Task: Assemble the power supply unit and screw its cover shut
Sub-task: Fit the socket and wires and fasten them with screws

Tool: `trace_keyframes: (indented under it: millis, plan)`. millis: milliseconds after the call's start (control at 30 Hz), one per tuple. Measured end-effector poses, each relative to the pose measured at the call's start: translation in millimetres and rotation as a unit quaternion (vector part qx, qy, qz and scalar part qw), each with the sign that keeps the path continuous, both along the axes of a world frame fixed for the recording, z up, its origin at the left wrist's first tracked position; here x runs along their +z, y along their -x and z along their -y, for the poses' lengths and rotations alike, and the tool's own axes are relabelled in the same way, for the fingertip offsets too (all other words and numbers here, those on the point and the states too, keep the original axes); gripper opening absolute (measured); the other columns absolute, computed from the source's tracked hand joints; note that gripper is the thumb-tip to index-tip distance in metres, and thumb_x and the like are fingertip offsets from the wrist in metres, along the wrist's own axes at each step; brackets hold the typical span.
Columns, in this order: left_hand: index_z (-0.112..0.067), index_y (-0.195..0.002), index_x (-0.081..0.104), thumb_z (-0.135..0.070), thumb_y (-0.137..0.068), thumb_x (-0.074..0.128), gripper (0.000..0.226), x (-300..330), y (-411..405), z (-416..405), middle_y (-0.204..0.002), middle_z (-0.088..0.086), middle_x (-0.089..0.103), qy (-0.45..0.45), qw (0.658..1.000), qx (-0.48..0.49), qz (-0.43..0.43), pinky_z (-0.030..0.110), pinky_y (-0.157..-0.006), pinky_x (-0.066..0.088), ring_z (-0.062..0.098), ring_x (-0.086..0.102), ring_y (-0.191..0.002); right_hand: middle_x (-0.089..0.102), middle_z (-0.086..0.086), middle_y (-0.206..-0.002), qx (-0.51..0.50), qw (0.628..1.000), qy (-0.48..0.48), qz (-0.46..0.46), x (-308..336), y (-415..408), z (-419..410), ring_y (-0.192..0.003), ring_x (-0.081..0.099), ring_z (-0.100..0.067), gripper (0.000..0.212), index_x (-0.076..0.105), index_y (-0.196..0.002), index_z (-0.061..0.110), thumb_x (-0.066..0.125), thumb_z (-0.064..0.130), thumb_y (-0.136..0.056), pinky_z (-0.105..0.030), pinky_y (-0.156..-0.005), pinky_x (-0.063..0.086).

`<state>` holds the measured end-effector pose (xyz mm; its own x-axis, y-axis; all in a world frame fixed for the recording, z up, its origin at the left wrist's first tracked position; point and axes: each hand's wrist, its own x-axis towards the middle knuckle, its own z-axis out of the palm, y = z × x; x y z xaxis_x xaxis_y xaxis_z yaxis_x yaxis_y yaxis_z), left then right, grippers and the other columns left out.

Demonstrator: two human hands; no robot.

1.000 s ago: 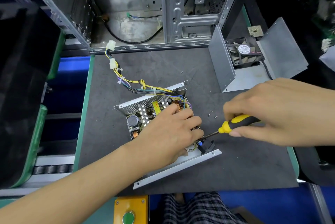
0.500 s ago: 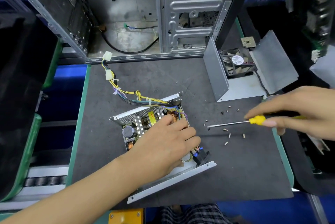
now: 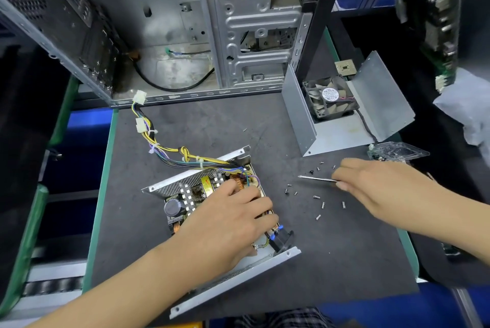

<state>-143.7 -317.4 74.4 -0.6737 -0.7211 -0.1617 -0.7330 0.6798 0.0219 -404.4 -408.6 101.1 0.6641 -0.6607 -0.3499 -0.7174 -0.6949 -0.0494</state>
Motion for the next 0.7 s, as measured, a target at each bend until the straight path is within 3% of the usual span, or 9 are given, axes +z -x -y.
trace_keyframes:
  millis: [33,100,167,200,267,367,433,567,700]
  plan:
    - [-0.03,-0.11,0.062,-0.06,-0.07,0.073,0.051,0,0,0,-0.106,-0.013,0.06,-0.002,1.0,0.001,-0.001,0.034,-0.076,0.029,0.015,0.056,-0.097,0.043,0.013,-0.098,0.006,1.0,0.002,0.005,-1,0,-1,-0.079,0.053,-0.01,0.016,0.039,-0.108,0.034,0.027,0.029,-0.1,-0.028,-0.067,0.045]
    - [-0.028,-0.111,0.061,-0.059,-0.072,0.072,0.051,1,0,0,-0.107,-0.013,0.06,-0.003,1.0,0.004,-0.003,0.034,-0.076,0.027,0.016,0.056,-0.098,0.044,0.016,-0.098,-0.003,1.0,-0.004,0.01,-3,2,-1,-0.075,0.05,-0.008,0.04,0.025,-0.124,0.043,0.033,0.017,-0.094,-0.026,-0.058,0.038]
    - [-0.027,-0.112,0.061,-0.058,-0.072,0.072,0.053,2,-1,0,-0.107,-0.013,0.06,0.0,1.0,0.01,-0.008,0.033,-0.076,0.027,0.016,0.056,-0.097,0.045,0.016,-0.094,0.002,1.0,0.006,0.005,-7,1,0,-0.078,0.053,-0.009,0.046,0.014,-0.132,0.048,0.031,0.025,-0.096,-0.026,-0.055,0.035]
    - [-0.027,-0.112,0.061,-0.058,-0.071,0.073,0.053,2,-1,0,-0.107,-0.014,0.061,0.0,1.0,0.012,-0.011,0.033,-0.076,0.027,0.016,0.056,-0.097,0.049,0.016,-0.092,-0.004,1.0,0.023,0.013,-8,-1,1,-0.081,0.056,-0.01,0.041,0.018,-0.133,0.048,0.029,0.032,-0.097,-0.027,-0.056,0.036]
    - [-0.026,-0.113,0.06,-0.057,-0.071,0.073,0.054,3,-1,-1,-0.107,-0.014,0.061,-0.002,1.0,0.016,-0.016,0.033,-0.077,0.028,0.015,0.055,-0.096,0.058,0.015,-0.081,-0.038,0.994,0.066,0.082,-13,-7,2,-0.078,0.061,-0.014,0.03,0.044,-0.124,0.044,0.037,0.04,-0.095,-0.028,-0.055,0.038]
    - [-0.024,-0.112,0.058,-0.056,-0.067,0.077,0.059,6,0,-1,-0.101,-0.013,0.063,-0.003,0.999,0.031,-0.019,0.033,-0.076,0.028,0.016,0.056,-0.093,0.061,0.003,-0.075,-0.085,0.978,0.098,0.165,-25,-17,2,-0.064,0.062,-0.028,0.016,0.071,-0.1,0.026,0.061,0.03,-0.089,-0.03,-0.053,0.044]
    - [-0.022,-0.113,0.055,-0.056,-0.063,0.081,0.066,8,1,-2,-0.097,-0.011,0.064,-0.006,0.999,0.047,-0.02,0.033,-0.077,0.029,0.016,0.058,-0.092,0.063,-0.002,-0.083,-0.089,0.979,0.107,0.152,-33,-20,3,-0.059,0.061,-0.032,0.014,0.073,-0.098,0.021,0.066,0.025,-0.087,-0.033,-0.051,0.044]
    - [-0.02,-0.12,0.045,-0.054,-0.066,0.081,0.074,11,4,-5,-0.098,-0.012,0.065,-0.004,0.997,0.073,-0.013,0.033,-0.089,0.027,0.016,0.056,-0.1,0.064,-0.005,-0.074,-0.059,0.969,0.133,0.201,-37,-18,5,-0.04,0.056,-0.027,0.012,0.075,-0.08,0.012,0.08,0.007,-0.071,-0.028,-0.037,0.042]
    - [-0.019,-0.127,0.04,-0.053,-0.071,0.078,0.076,14,4,-9,-0.107,-0.012,0.067,0.011,0.996,0.084,0.002,0.037,-0.106,0.016,0.016,0.054,-0.115,0.066,-0.005,-0.08,-0.081,0.969,0.114,0.203,-40,-17,5,-0.051,0.061,-0.029,0.005,0.073,-0.084,0.011,0.074,0.011,-0.079,-0.033,-0.042,0.046]
